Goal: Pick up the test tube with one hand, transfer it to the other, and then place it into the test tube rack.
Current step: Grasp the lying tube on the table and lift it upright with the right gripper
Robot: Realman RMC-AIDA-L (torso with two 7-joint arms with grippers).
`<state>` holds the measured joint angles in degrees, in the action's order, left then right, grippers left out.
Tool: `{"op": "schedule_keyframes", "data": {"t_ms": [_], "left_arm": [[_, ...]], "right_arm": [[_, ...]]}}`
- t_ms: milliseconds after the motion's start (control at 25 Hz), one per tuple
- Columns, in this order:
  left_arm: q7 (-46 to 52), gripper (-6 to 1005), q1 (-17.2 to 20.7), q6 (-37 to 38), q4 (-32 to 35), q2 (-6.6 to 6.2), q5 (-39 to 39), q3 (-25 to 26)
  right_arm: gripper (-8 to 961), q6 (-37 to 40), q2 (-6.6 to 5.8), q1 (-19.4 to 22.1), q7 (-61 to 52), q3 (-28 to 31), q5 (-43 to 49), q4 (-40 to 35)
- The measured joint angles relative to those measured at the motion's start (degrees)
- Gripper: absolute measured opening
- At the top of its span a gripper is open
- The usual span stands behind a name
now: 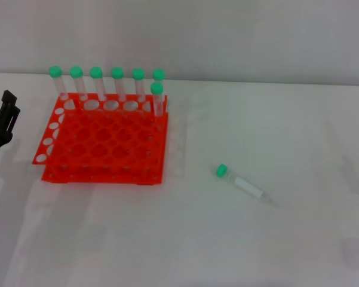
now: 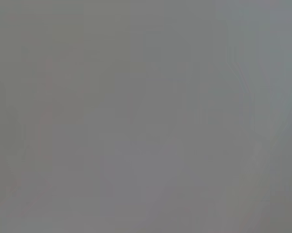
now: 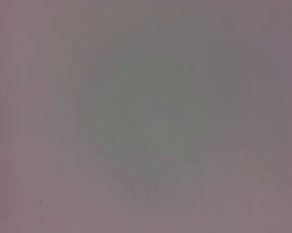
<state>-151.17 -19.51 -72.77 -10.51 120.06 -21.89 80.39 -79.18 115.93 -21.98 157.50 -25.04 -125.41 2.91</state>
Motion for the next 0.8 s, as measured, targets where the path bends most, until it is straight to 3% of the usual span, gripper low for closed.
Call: {"op": "schedule_keyframes", "data": {"t_ms": [480, 680, 800], "left_arm": [[0.3, 764, 0.2, 0.0, 0.1, 0.06, -0.1, 0.3], [0.3, 760, 0.5, -0.5, 0.0, 0.12, -0.1, 0.0], [0.3, 758, 0.6, -0.5, 0.1, 0.15, -0.1, 0.0]], "right_arm": [[832, -0.1, 0.03, -0.9, -1.2, -0.2, 0.2, 0.7], [828, 0.0, -0.64, -1.9, -14.2, -4.0, 4.9, -3.8], [826, 2.2, -0.85, -2.2, -27.9, -10.6, 9.9, -13.5]]}}
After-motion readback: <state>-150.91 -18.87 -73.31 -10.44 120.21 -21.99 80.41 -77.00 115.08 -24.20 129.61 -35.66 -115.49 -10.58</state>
